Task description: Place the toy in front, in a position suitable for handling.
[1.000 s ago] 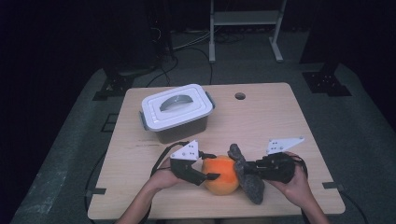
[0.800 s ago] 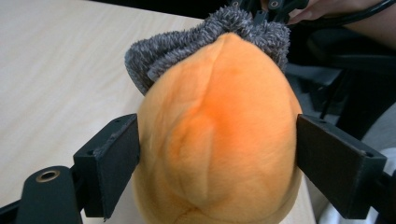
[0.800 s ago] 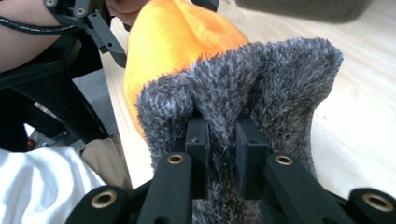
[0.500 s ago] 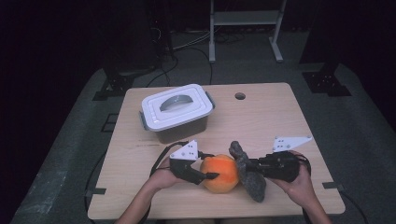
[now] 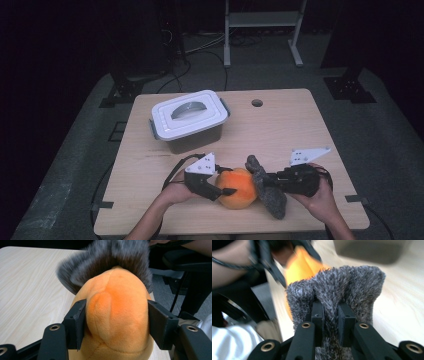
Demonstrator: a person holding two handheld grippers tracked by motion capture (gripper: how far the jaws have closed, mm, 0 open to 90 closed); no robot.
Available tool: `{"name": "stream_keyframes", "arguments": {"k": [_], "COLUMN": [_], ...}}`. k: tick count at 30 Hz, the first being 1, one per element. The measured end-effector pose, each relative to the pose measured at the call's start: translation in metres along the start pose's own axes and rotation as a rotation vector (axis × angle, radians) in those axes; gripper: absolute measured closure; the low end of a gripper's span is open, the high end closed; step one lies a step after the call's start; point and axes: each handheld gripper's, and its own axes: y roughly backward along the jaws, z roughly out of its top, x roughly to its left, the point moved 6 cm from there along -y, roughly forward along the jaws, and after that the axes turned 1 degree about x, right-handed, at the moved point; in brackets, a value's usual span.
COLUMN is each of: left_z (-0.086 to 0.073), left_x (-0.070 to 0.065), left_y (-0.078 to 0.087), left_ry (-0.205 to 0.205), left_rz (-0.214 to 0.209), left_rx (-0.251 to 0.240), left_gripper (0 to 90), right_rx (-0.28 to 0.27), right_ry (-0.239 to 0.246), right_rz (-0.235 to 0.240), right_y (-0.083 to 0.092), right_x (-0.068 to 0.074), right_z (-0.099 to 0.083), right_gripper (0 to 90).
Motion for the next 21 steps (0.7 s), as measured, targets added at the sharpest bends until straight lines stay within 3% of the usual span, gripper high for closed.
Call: {"name": "stream_keyframes", "arguments": {"k": [5, 7, 12, 15, 18, 21], "left_z": [-0.002, -0.003, -0.007, -0.010, -0.008, -0.006], "left_x": [-0.001, -0.001, -0.001, -0.003, -0.003, -0.005], "left_y": [-0.003, -0.005, -0.008, -0.009, -0.009, -0.011], "left_ry": [-0.001, 0.007, 0.048, 0.053, 0.047, 0.034], "left_rz": [0.002, -0.015, -0.068, -0.074, -0.060, -0.051], "left_rx": [-0.016, -0.041, -0.036, -0.050, -0.049, -0.049], "left_gripper": [32.3, 27.6, 19.1, 25.6, 36.6, 39.5], "right_rx": [0.030, 0.038, 0.058, 0.071, 0.049, -0.002], "right_ry": [0.017, 0.003, -0.027, -0.056, -0.033, -0.006], "right_rz": [0.006, 0.014, 0.029, 0.050, 0.021, 0.022], "right_y": [-0.010, -0.011, -0.009, -0.006, 0.000, 0.004], "right_x": [0.004, 0.001, -0.006, -0.008, -0.005, 0.002], "right_z": [-0.002, -0.007, -0.017, -0.019, -0.012, 0.001], "right_gripper": [77.3, 77.1, 76.2, 75.2, 77.0, 77.7]}}
